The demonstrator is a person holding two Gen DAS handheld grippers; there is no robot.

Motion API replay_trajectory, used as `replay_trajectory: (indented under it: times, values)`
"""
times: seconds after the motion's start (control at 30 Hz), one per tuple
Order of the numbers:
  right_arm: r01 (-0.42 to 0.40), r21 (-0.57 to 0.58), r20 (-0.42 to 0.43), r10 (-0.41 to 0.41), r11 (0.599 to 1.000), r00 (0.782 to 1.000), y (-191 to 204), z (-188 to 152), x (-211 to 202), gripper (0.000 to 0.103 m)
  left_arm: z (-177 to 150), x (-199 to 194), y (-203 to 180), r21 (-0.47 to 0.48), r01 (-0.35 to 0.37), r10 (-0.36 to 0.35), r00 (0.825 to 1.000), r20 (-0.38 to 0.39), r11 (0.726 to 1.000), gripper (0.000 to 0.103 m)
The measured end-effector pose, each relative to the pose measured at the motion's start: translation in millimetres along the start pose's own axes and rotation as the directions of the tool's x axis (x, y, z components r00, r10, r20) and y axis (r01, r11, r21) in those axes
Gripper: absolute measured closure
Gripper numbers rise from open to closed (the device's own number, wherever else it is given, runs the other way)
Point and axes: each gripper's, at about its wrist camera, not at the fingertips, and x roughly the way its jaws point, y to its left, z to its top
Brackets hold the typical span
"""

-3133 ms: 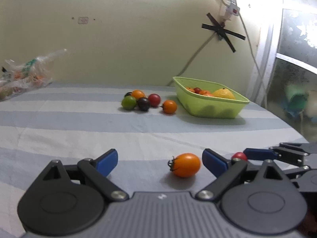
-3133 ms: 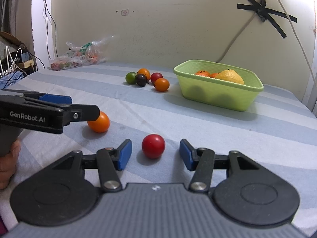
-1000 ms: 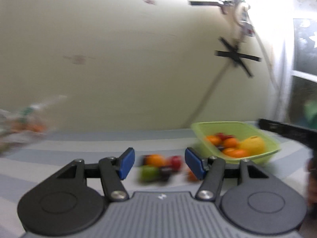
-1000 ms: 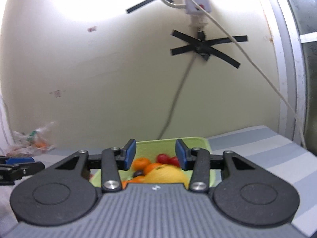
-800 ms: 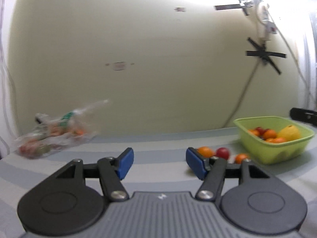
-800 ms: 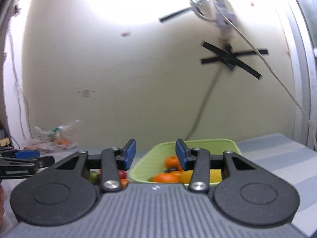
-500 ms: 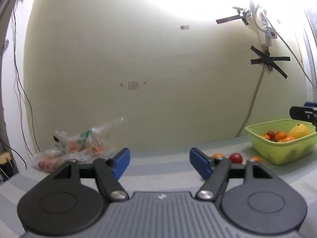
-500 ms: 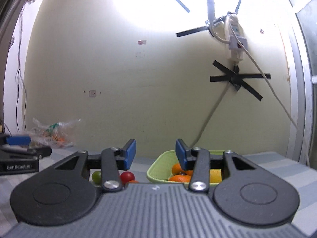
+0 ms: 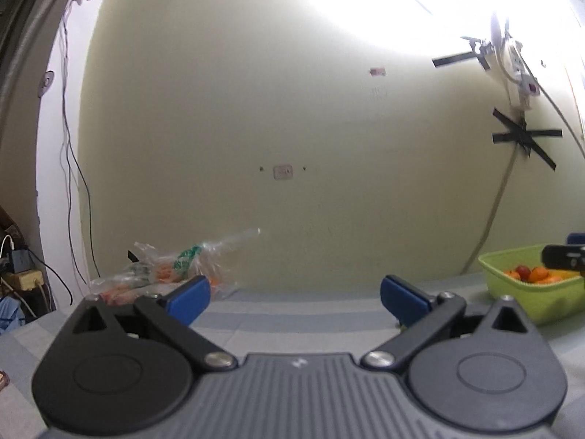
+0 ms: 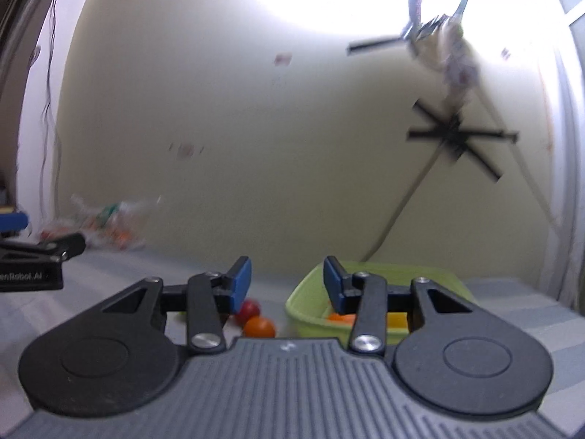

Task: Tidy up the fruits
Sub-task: 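Grasp a dark purple tomato with the right gripper while the left grasps a green tomato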

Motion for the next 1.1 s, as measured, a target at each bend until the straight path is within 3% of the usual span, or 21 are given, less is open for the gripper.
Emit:
replay_trajectory:
  times: [0.1, 0.23, 0.3, 0.5, 0.6, 0.7, 0.87, 1.1]
  values:
    - [-0.049, -0.009, -0.091, 0.048, 0.999, 0.995, 1.1, 5.8, 17.6, 0.067, -0.2, 2.0, 2.1, -0.013, 0.02, -0.02, 1.0, -0.011, 1.0, 0.0]
    - [-0.15, -0.044, -0.19, 0.139, 0.988, 0.972, 13.2, 12.8, 41.5, 0.073, -1.8, 6.2, 9.5, -0.047, 0.069, -0.071, 0.997, -0.041, 0.997, 0.002]
    - [-0.188, -0.086, -0.23, 0.164, 0.978, 0.959, 25.0, 12.1, 52.5, 0.073, -2.3, 8.6, 11.5, -0.06, 0.09, -0.094, 0.994, -0.061, 0.994, 0.008]
    - [-0.245, -0.142, -0.346, 0.184, 0.959, 0.92, 50.7, 3.2, 89.5, 0.073, -3.3, 15.2, 15.7, -0.096, 0.142, -0.152, 0.983, -0.107, 0.985, 0.022]
    - [-0.24, -0.178, -0.392, 0.155, 0.954, 0.907, 58.2, -1.8, 105.2, 0.073, -4.0, 18.2, 18.9, -0.123, 0.154, -0.169, 0.977, -0.127, 0.98, 0.026]
    - [-0.255, -0.174, -0.452, 0.153, 0.951, 0.879, 60.6, -6.0, 121.2, 0.071, -3.8, 20.7, 20.9, -0.138, 0.163, -0.182, 0.973, -0.141, 0.977, 0.031]
    - [-0.27, -0.176, -0.449, 0.167, 0.947, 0.878, 62.6, -5.9, 112.8, 0.073, -4.3, 21.0, 21.2, -0.142, 0.17, -0.19, 0.971, -0.143, 0.975, 0.031]
    - [-0.308, -0.039, -0.378, 0.272, 0.95, 0.885, 47.5, -6.7, 33.8, 0.073, -2.6, 24.3, 18.0, -0.124, 0.211, -0.229, 0.959, -0.166, 0.97, 0.031]
